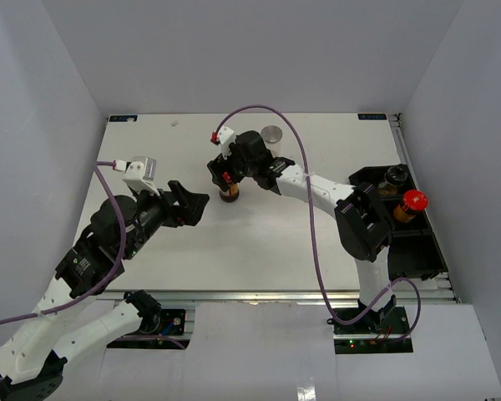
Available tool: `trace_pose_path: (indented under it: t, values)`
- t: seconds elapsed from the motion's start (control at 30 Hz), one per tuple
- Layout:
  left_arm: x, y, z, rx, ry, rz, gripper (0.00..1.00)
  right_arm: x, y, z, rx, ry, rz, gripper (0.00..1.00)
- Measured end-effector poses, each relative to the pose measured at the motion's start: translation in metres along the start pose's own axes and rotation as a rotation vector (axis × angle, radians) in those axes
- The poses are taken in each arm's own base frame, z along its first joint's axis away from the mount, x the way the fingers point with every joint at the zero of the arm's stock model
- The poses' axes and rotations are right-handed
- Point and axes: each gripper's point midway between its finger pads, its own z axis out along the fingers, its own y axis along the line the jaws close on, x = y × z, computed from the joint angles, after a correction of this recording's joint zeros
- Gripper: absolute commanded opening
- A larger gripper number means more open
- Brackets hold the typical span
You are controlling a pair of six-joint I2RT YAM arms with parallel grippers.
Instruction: Organize the condiment bottles
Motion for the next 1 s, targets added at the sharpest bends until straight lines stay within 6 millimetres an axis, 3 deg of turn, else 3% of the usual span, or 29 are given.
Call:
trace_pose_path:
  t: [0.37,0.73,0.83,1.0]
  values:
    - [0.003,0.000,0.005,-0.006,0.011,0.006,0.98,0.030,-0.002,0.007,0.040,0.063,-0.001,0.98]
    - [0.002,-0.001,0.008,-0.004,0.009,0.005,0.98,0.035,-0.009,0.015,0.081,0.032,-0.013,0.35]
    - [0.002,-0.001,0.008,-0.005,0.011,0.006,0.98,0.035,-0.010,0.016,0.096,0.003,-0.016,0.08]
    - [0.005,-0.001,0.013,-0.010,0.022,0.009,0.98,0.041,-0.014,0.000,0.153,0.004,-0.012,0.08]
